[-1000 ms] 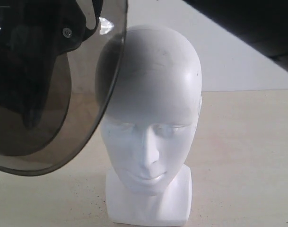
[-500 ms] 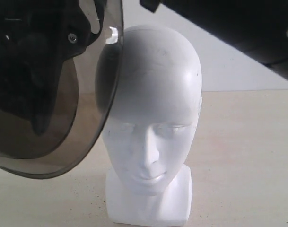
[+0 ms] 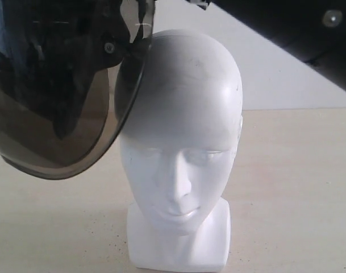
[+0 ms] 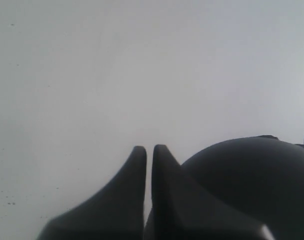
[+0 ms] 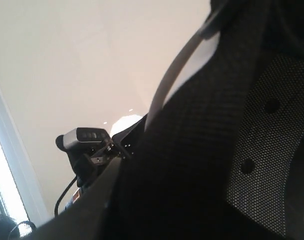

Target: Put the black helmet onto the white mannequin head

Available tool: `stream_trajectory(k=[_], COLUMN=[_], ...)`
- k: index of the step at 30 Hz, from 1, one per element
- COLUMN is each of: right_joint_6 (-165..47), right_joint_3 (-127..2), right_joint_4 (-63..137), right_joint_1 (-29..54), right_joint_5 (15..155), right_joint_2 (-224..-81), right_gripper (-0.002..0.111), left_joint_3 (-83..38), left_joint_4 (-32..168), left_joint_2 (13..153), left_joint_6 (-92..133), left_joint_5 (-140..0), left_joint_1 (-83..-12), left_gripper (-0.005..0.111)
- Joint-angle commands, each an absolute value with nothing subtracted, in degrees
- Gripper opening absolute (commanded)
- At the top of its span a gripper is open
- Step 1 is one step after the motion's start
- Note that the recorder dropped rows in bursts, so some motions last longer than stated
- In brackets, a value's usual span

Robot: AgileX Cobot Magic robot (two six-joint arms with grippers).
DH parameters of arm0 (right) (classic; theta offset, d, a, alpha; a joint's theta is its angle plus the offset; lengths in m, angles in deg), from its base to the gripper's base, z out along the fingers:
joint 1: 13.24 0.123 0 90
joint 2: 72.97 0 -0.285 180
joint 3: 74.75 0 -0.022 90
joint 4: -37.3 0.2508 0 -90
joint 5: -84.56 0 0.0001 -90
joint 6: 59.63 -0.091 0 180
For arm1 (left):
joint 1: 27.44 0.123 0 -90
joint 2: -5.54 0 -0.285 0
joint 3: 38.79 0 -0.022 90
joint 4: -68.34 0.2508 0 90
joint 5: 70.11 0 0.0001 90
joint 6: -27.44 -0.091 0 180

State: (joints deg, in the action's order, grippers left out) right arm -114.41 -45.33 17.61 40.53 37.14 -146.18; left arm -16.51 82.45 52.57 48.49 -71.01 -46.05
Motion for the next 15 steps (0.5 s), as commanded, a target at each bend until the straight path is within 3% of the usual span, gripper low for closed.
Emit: stream_trajectory(k=[1, 8, 15], right_joint_6=[-108.8, -107.9, -115.4], right_joint_3=[-46.2, -46.2, -46.2], right_joint_4=[20.6, 23.7, 19.8], right_joint_1=[40.4, 40.2, 34.3], right_joint_5=[33.8, 36.7, 37.1], right_joint_2=[-145.5, -146.4, -148.3], right_gripper=[0.0, 0.0, 0.0], left_joint_3=[-19.9, -28.3, -34.0], left_joint_4=[82.8, 82.8, 82.8], left_joint_2=[55.5, 56.1, 56.1], left_joint_6=[43.4, 33.1, 28.5], left_joint_5=[-71.0, -76.5, -87.9], left_joint_1=[-49.7, -50.0, -50.0], left_gripper=[0.004, 0.004, 0.004])
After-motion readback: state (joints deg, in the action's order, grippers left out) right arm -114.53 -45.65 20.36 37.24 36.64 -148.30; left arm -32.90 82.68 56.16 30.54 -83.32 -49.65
